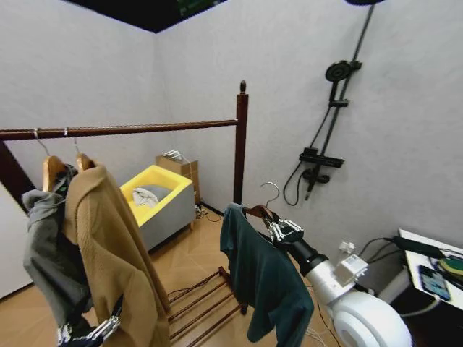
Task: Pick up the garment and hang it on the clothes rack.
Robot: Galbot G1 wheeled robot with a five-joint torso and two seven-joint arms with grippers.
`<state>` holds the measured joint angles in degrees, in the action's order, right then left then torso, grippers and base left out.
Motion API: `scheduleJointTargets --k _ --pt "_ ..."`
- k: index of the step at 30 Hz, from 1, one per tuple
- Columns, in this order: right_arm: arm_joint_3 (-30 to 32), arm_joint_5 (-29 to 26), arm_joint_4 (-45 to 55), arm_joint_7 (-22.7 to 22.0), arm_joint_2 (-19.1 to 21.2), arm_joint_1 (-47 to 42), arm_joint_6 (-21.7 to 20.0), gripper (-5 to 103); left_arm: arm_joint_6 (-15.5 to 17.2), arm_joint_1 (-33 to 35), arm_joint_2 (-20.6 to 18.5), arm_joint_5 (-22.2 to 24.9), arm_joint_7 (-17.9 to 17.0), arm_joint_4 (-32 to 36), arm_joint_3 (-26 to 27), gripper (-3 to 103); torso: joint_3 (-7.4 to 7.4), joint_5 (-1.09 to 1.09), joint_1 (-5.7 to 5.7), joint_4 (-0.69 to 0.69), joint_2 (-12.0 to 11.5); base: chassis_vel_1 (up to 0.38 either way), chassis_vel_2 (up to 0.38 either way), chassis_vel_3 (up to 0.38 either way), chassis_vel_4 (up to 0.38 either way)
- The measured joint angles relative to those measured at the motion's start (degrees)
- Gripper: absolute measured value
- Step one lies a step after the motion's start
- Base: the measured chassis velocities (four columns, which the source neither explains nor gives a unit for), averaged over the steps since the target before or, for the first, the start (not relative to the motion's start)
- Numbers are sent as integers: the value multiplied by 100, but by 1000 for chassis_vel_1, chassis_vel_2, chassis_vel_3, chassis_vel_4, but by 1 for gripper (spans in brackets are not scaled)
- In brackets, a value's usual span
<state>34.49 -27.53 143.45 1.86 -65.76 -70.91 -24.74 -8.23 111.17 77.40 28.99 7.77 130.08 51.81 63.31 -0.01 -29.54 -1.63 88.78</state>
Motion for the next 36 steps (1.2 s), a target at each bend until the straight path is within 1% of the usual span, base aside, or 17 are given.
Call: scheduleJointTargets --k 6,12,15,16,19,20,22,23,25,26,28,29,31,32,34,35,36 --pt "110 -56 2 42 60 38 0 10 0 0 0 0 -4 0 0 100 -1 0 4 1 2 122 87 75 102" --pt "99 -348 0 -168 440 377 -151 10 0 0 0 0 -6 0 0 100 -1 1 4 -3 2 24 5 4 27" --pt "250 -994 -5 -460 914 797 -429 10 0 0 0 0 -5 0 0 100 0 1 2 -1 1 0 0 0 0" --pt "250 -994 -5 -460 914 797 -429 10 0 0 0 0 -5 0 0 100 0 1 2 -1 1 0 0 0 0" --pt "512 -2003 -7 -604 1373 1364 -651 10 0 0 0 0 -5 0 0 100 0 1 2 -2 2 0 0 0 0" --pt "512 -2003 -7 -604 1373 1364 -651 10 0 0 0 0 -5 0 0 100 0 1 2 -2 2 0 0 0 0" --pt "503 -2690 -9 -749 1635 1879 -768 10 0 0 0 0 -5 0 0 100 0 1 2 -2 2 0 0 0 0" --pt "503 -2690 -9 -749 1635 1879 -768 10 0 0 0 0 -5 0 0 100 0 1 2 -2 2 0 0 0 0" --pt "351 -3234 -10 -856 1855 2524 -859 10 0 0 0 0 -2 0 0 100 0 2 3 -2 1 0 0 0 0" --pt "351 -3234 -10 -856 1855 2524 -859 10 0 0 0 0 -2 0 0 100 0 2 3 -2 1 0 0 0 0" --pt "-71 -3807 -94 -1027 2053 3473 -961 10 0 0 0 0 -3 0 0 100 -1 -2 2 -1 2 0 0 0 0" --pt "-71 -3807 -94 -1027 2053 3473 -961 10 0 0 0 0 -3 0 0 100 -1 -2 2 -1 2 0 0 0 0" --pt "-508 -4030 -443 -1160 2096 4098 -1037 10 0 0 0 0 -3 0 0 100 0 -1 2 -1 1 0 0 0 0" --pt "-508 -4030 -443 -1160 2096 4098 -1037 10 0 0 0 0 -3 0 0 100 0 -1 2 -1 1 0 0 0 0" --pt "-1048 -4080 -855 -1267 2054 4789 -1146 10 0 0 0 0 -3 0 0 100 0 1 1 -1 0 0 0 0 0" --pt "-1048 -4080 -855 -1267 2054 4789 -1146 10 0 0 0 0 -3 0 0 100 0 1 1 -1 0 0 0 0 0" --pt "-1276 -4073 -1040 -1325 2007 5092 -1193 10 0 0 0 0 -3 0 0 100 0 1 1 -1 1 0 0 0 0"
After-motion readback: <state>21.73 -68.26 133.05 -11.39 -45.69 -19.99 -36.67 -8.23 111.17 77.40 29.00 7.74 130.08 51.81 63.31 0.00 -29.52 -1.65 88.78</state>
